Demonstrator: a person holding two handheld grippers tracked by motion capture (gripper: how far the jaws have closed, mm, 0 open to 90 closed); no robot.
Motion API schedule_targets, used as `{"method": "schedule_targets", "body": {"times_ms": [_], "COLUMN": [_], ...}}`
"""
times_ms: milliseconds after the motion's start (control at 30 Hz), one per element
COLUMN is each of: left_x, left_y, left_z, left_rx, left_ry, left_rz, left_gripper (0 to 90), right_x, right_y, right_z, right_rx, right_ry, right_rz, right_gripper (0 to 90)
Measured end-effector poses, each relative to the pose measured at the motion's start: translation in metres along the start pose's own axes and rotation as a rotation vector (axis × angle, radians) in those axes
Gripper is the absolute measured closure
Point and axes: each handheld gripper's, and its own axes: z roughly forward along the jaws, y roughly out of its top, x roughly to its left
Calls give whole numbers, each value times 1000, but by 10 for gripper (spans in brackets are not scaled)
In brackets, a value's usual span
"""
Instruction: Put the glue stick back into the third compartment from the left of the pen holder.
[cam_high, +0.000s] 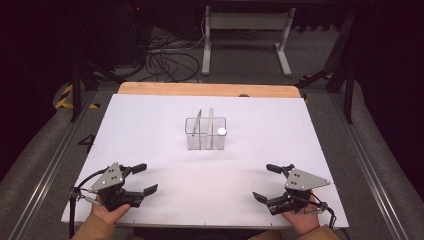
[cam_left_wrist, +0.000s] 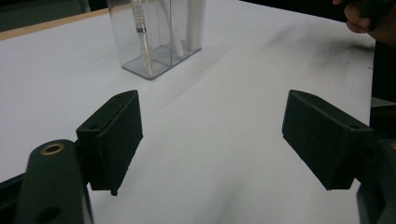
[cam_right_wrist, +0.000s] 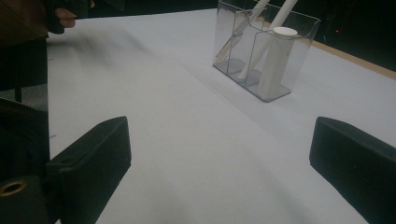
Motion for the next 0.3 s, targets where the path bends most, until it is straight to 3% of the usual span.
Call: {"method": "schedule_targets", "body": {"times_ms": [300], "left_x": [0], "left_y": [0], "left_z": [-1], "left_rx": [-3], "left_ry": [1], "left_rz": [-16], "left_gripper": [198], "right_x": [0], "right_y": [0], "right_z": [0], "right_rx": [3], "right_ry": [1], "right_rz": [-1], "right_gripper": [61]}}
